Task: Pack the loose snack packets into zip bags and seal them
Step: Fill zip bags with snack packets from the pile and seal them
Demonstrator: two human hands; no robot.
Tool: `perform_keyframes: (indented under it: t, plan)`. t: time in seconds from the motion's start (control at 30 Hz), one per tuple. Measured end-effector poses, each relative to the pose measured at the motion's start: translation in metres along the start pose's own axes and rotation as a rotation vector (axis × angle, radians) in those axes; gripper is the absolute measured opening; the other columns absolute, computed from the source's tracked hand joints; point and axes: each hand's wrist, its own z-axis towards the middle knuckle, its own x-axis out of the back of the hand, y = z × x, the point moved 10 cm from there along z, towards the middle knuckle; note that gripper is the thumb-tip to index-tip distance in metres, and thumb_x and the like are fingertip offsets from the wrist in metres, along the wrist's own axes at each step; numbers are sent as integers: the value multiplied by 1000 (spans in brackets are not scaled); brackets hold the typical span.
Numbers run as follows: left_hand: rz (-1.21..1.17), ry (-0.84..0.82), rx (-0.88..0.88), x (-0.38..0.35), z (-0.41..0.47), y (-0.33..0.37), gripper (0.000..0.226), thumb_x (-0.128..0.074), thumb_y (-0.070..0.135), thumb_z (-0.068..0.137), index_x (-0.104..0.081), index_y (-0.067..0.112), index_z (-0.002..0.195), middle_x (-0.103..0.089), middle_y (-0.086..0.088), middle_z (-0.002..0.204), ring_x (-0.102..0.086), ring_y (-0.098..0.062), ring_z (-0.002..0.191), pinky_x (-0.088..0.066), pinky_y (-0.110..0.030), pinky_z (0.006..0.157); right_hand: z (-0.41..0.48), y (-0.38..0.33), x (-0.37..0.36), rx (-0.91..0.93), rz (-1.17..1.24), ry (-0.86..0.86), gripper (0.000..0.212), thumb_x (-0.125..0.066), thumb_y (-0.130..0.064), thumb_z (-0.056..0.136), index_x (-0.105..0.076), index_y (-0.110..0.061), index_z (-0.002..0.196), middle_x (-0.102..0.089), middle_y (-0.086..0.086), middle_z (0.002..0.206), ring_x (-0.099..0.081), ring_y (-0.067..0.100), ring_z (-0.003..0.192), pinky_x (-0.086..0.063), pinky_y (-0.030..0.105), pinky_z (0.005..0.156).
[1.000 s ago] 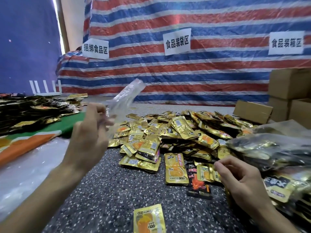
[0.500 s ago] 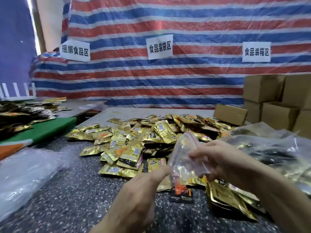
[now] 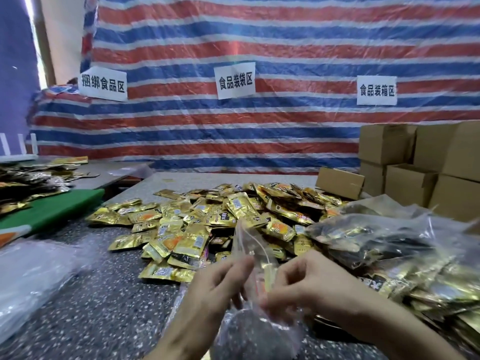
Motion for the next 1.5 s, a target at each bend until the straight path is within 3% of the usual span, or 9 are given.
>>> perform_keyframes:
  t: [0.17,0.4,0.63,0.77,0.87,1.0,1.17,1.37,1.5]
  plan:
    - [-89,-50,118,-4,3,-3,30,-70,32,85,-70,22,56,-55,9,52,-47,-4,48,-36,-13,49,-5,3,-3,-69,20,48,38,-79,-49,81,-75,-15,65,-68,4,62,-60,12,51,-41,21,45]
    - [-183,5,257,23,3,-26,24,-64,26,71,-63,10,53,-52,-6,50,-47,-16,45,-39,-24,46,-5,5,39,-23,-119,351,38,-64,-6,84,-52,-16,49,-51,4,51,-47,11,39,-34,20,41]
    - [-307,-121,284,51,42,-32,49,-66,69,73,-69,19,69,-62,-5,71,-55,-17,62,-48,-27,59,8,-11,66,152,250,378,28,-66,-1,59,-48,-19,50,-46,2,52,-39,11,41,-29,21,39]
    - [328,325,325,107,86,-72,36,-76,47,79,-64,14,79,-67,-1,80,-61,-18,74,-53,-37,75,26,-11,63,219,255,332,43,-61,12,77,-54,-21,49,-52,2,54,-45,12,43,-33,21,38]
    - [954,288,503,108,92,-112,50,-71,57,79,-55,17,106,-62,-7,115,-57,-22,103,-49,-39,92,32,-11,55,266,189,312,40,-59,10,85,-56,-18,57,-57,5,58,-52,14,44,-36,22,38]
    - [1210,246,595,102,90,-149,90,-72,61,76,-29,15,140,-43,-18,145,-37,-35,135,-34,-44,106,32,-9,49,371,215,291,21,-62,1,92,-56,-15,82,-59,7,66,-50,17,50,-39,27,39]
    - [1114,343,515,109,79,-141,74,-72,58,71,-39,21,127,-56,-8,126,-49,-33,120,-41,-50,101,20,-14,47,532,112,355,23,-51,-16,85,-71,-24,96,-59,34,87,-50,53,69,-44,51,56]
    - [815,369,554,138,72,-108,47,-78,49,68,-52,15,88,-63,-2,81,-59,-19,73,-48,-32,62,12,-11,44,581,-107,358,48,-41,-5,68,-76,-25,95,-72,-10,91,-60,6,77,-45,27,52]
    - [590,342,574,152,71,-93,39,-85,40,69,-64,7,68,-53,-1,60,-44,-16,53,-33,-25,51,8,-19,42,668,-351,509,21,-62,-18,82,-71,-33,93,-66,-17,93,-61,7,82,-46,18,66]
